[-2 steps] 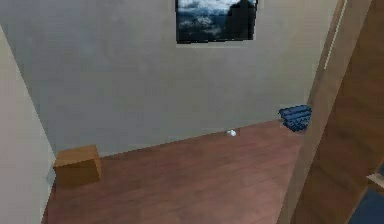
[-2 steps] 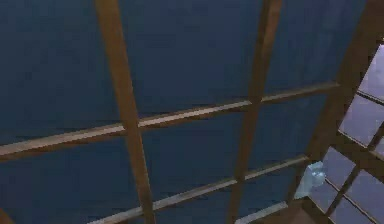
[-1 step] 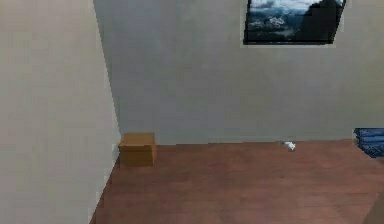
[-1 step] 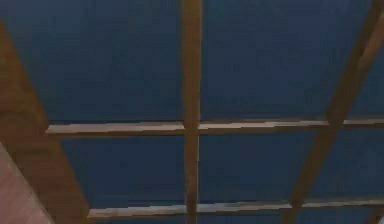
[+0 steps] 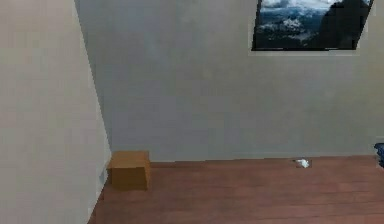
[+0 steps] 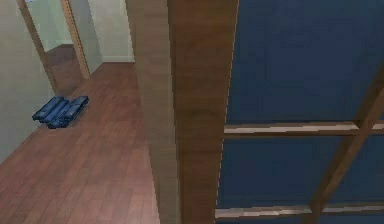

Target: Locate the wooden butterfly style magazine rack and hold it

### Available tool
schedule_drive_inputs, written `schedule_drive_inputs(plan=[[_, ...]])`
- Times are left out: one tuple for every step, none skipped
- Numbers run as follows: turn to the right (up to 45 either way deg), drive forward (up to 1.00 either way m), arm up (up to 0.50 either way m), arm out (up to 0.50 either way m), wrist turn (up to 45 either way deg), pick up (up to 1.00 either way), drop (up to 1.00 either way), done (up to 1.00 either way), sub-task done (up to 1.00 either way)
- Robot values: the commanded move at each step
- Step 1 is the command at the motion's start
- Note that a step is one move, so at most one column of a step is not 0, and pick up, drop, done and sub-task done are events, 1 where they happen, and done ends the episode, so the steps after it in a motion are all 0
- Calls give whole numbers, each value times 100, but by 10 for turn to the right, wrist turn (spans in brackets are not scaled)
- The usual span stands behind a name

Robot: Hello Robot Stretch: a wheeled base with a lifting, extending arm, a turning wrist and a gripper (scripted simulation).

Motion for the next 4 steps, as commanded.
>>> schedule_drive_inputs(plan=[[-30, 0, 0, 0, 0, 0, 0, 0, 0], [-150, 0, 0, 0, 0, 0, 0, 0, 0], [-30, 0, 0, 0, 0, 0, 0, 0, 0], [0, 10, 0, 0, 0, 0, 0, 0, 0]])
